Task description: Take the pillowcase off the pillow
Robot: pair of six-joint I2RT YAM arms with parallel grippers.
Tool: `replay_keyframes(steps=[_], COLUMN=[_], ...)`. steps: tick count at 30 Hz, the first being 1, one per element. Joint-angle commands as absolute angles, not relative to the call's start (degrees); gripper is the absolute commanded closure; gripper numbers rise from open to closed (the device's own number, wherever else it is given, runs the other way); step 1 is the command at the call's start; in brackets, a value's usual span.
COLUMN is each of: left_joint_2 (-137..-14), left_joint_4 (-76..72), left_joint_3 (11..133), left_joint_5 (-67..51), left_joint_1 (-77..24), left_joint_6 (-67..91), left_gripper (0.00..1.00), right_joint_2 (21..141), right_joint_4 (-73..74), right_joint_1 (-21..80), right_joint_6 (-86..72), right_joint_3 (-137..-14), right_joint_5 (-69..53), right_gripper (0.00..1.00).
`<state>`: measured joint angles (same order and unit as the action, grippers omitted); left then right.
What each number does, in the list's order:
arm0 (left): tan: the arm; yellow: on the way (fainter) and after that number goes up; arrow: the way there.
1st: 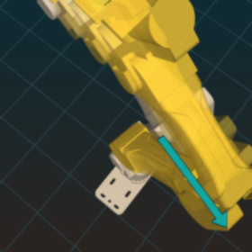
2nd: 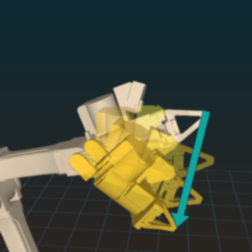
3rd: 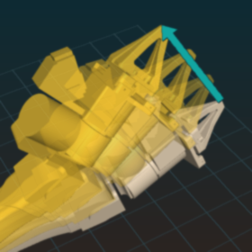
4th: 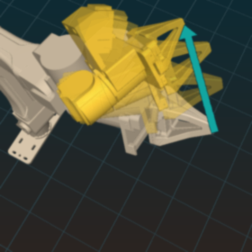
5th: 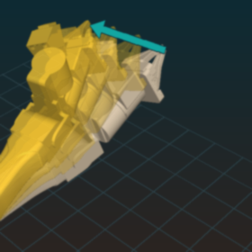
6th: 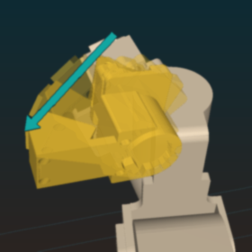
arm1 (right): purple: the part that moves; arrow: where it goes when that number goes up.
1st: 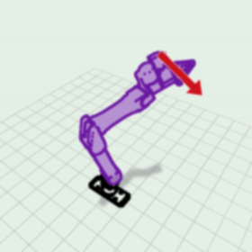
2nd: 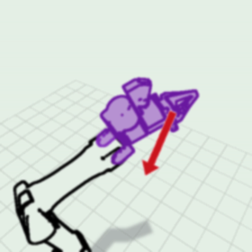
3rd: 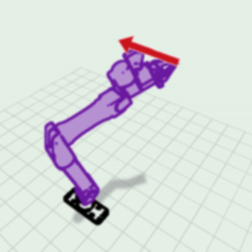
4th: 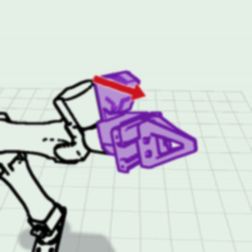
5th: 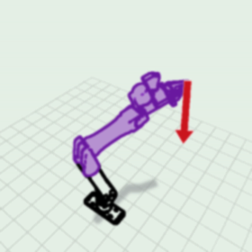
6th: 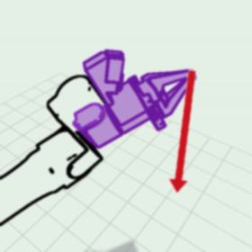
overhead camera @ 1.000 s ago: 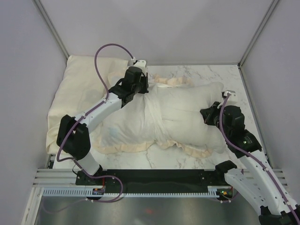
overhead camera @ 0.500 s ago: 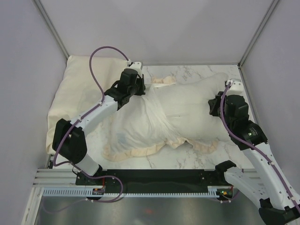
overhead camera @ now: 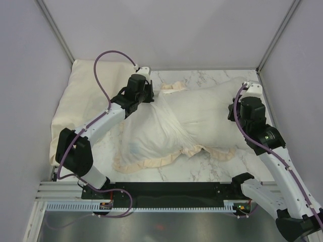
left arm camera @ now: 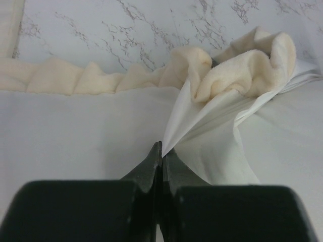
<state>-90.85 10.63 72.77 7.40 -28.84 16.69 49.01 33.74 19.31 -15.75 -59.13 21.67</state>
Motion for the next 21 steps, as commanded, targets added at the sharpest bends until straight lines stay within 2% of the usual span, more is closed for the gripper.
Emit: replay_keyframes(steps=[1,4,6,7,8,11,15,21], left_joint_2=[-87.98,-86.23,-84.03,-83.15,-81.14,-77.97,-73.40,-72.68], left_joint_4=[12.56,12.48,12.57,12.57,13.18,14.32,17.13,18.11], left_joint_3=[72.60,72.68,73.47,73.74,73.74,71.99,67.77,58.28], left_joint_5=[22.50,18.12,19.59,20.82,22.31,23.90,23.56,21.89], left_joint_1=[-23.20,-24.60,-28.55,-31.70,-33.21,-38.65,-44.29,-50.01], left_joint_6=[13.54,14.32,12.76,12.14,11.69,12.13,15.99,22.84], left_gripper=[0.98,0.98,0.69,0.43,0.34,0.16,0.10,0.09], right_joint_2=[47.72,49.65,51.40,51.94,52.55,54.49,56.07,57.30], right_joint_4=[29.98,28.22,26.64,24.98,24.18,21.54,19.16,17.32], right_joint_1=[13.28,12.83,12.75,12.92,12.83,12.83,12.83,12.92], right_joint_6=[-11.51,-13.35,-14.84,-15.29,-15.90,-17.84,-19.77,-20.83], right_joint_3=[-61.61,-58.98,-55.91,-54.77,-52.93,-49.94,-47.64,-46.67], right_joint_5=[34.12,28.94,26.47,24.63,23.91,21.19,19.78,18.64], right_gripper=[1.00,1.00,1.00,1.00,1.00,1.00,1.00,1.00])
